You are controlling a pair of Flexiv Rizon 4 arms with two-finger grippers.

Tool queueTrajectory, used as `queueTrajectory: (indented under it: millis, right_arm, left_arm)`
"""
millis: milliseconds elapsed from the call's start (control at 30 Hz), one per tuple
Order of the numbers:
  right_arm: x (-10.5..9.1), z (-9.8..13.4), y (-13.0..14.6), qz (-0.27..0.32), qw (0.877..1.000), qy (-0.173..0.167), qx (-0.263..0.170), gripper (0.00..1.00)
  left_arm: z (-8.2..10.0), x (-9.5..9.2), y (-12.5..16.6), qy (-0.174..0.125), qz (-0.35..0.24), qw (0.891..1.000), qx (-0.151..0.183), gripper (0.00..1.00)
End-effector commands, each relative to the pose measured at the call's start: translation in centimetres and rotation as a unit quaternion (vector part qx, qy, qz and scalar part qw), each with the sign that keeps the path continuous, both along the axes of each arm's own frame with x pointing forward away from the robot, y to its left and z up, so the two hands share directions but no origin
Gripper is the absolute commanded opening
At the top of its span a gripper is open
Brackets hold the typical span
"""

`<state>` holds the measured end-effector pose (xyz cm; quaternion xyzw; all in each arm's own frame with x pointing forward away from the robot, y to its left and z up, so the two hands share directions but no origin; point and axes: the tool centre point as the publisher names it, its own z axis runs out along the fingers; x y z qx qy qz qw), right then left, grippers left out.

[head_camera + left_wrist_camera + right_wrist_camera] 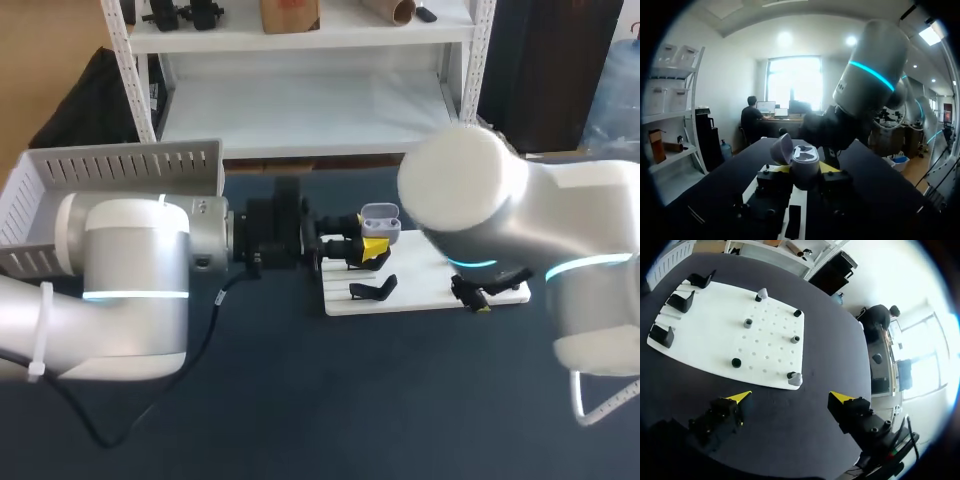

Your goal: Pick up each earbud case from the left stands, insert the matching earbuds, close the lid, and place the case in the box.

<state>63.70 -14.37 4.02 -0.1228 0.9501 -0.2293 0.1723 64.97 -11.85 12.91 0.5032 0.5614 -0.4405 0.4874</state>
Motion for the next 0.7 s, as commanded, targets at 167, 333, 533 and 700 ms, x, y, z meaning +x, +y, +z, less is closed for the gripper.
queueTrajectory:
  millis: [167,333,533,700]
  right_arm:
    - [0.2,0.4,-0.7,0.001,1.0,0.017,0.012,0.55]
    - [0.4,-0.1,-0.8,-0.005,0.999,0.029,0.022,0.62]
    - [0.8,-0.4,-0.9,-0.032,0.998,0.039,0.043,0.49]
    - [1.2,-0.7,-0.8,-0.04,0.997,0.043,0.047,0.48]
  left_arm:
    - [-0.1,-0.1,0.0,-0.001,0.003,1.0,-0.002,0.0]
    - [-0.1,-0.1,0.0,-0.001,0.003,1.0,-0.002,0.0]
    - [-0.1,-0.1,0.0,-0.001,0.003,1.0,-0.002,0.0]
    - [-0.1,-0.1,0.0,-0.001,0.003,1.0,-0.002,0.0]
